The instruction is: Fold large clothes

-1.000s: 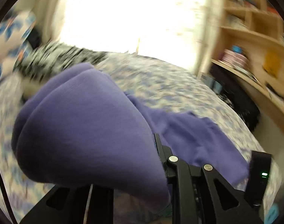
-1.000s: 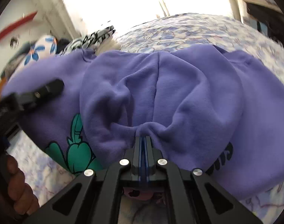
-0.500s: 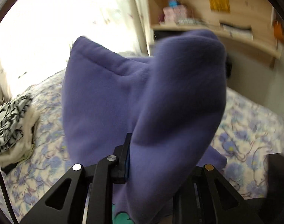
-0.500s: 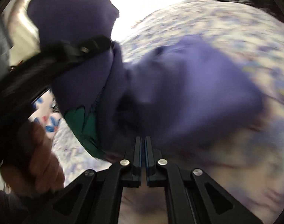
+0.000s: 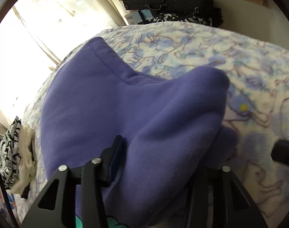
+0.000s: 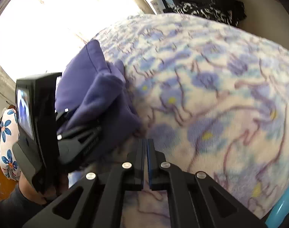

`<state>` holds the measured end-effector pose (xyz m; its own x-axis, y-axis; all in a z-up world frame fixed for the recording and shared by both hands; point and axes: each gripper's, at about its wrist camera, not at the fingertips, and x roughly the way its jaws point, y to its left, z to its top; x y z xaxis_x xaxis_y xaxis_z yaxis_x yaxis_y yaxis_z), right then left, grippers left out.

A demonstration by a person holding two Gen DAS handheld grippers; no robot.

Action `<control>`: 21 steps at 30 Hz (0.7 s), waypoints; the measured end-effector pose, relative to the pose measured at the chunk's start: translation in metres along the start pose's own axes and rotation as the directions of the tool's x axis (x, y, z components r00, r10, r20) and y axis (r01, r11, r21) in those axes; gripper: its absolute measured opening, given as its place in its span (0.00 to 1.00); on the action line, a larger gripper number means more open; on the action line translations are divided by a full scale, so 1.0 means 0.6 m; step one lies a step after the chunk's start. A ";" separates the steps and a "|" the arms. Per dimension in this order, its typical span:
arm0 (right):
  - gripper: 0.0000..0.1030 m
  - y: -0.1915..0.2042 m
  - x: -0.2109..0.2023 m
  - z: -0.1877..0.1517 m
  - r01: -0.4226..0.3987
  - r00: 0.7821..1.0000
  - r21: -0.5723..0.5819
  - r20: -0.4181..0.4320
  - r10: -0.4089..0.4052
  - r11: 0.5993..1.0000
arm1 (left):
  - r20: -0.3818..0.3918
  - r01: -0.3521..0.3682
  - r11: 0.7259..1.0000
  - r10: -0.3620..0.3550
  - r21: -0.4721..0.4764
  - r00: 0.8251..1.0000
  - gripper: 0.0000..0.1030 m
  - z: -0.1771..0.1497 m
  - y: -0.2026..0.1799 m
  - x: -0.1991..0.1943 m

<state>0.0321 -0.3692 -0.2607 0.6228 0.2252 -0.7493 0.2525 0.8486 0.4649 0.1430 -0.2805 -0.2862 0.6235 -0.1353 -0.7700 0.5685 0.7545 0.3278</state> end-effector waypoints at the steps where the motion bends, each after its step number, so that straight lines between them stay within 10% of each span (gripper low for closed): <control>1: 0.03 0.007 -0.006 0.011 0.001 1.000 -0.006 0.006 -0.001 1.000 | -0.007 0.028 1.000 -0.028 -0.002 1.000 0.51 0.000 0.007 -0.006; 9: 0.25 0.065 -0.062 0.097 -0.032 0.998 -0.064 0.046 0.035 0.997 | -0.076 0.218 0.967 -0.229 -0.131 0.970 0.65 0.022 0.066 -0.055; 21: 0.26 0.151 -0.062 0.155 -0.077 0.997 -0.173 0.012 0.081 0.982 | -0.135 0.327 0.888 -0.386 -0.325 0.913 0.65 0.030 0.142 -0.096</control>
<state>0.1007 -0.3454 -0.1467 0.6498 0.2872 -0.7038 0.0714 0.8987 0.4327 0.1651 -0.2199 -0.2041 0.2771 -0.3276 -0.9033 0.5343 0.8339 -0.1385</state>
